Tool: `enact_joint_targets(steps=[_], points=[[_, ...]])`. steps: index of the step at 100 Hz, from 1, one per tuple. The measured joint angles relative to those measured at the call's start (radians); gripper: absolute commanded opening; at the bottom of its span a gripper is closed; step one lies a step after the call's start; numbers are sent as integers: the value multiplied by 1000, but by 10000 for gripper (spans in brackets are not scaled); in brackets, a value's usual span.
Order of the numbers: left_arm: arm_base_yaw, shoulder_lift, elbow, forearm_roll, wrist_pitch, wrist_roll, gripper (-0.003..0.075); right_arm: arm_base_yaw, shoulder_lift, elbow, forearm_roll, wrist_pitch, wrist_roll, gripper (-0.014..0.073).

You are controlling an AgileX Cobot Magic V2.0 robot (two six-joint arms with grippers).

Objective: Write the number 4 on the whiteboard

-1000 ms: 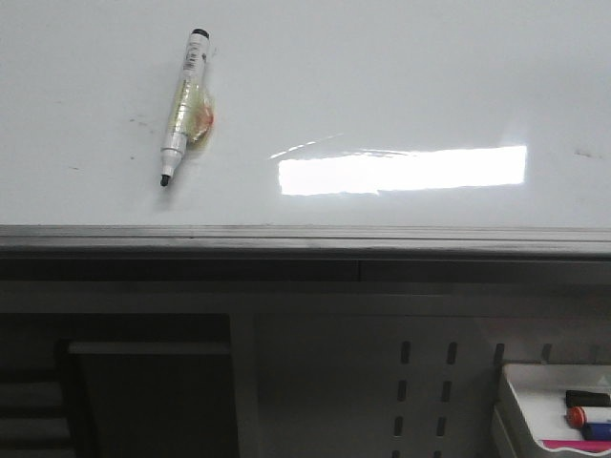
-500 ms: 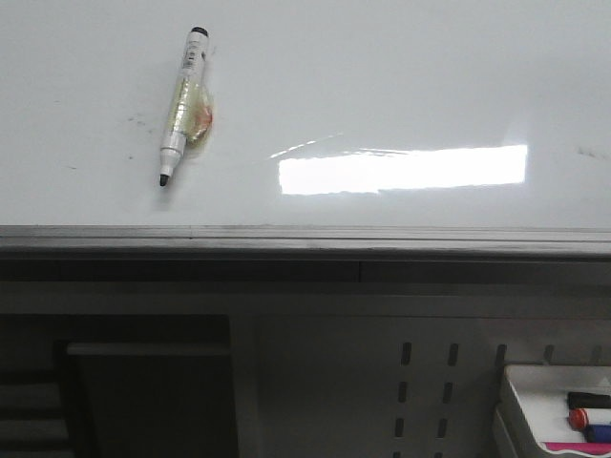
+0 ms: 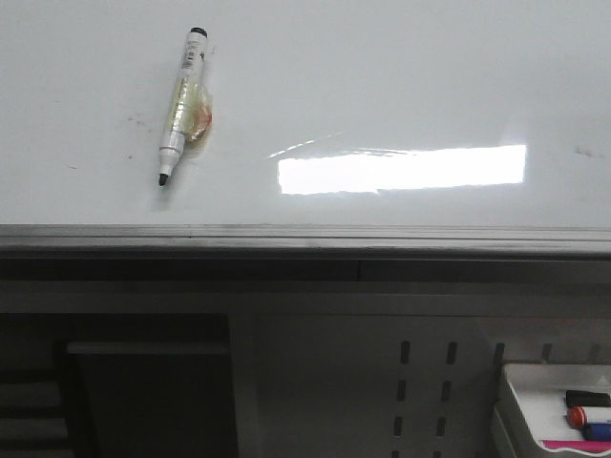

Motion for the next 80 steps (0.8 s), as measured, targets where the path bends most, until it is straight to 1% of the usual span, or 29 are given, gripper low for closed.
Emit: enact_joint_targets(steps=[4, 12, 27, 34, 55, 80], points=[[-22, 17, 0, 8, 3, 2, 408, 0, 1, 0, 13, 5, -2, 370], [-66, 54, -1, 34, 5, 13, 408, 0, 4, -1, 33, 19, -18, 365], [-136, 173, -20, 79, 13, 30, 409, 0, 4, -1, 122, 59, -145, 365], [-160, 248, -53, 83, 15, 29, 409, 0, 4, -1, 161, 65, -175, 365], [-215, 496, -205, 61, 13, 30, 409, 3, 4, -1, 186, 89, -193, 365], [-334, 755, -370, 11, -30, 30, 409, 3, 4, -1, 186, 98, -195, 365]])
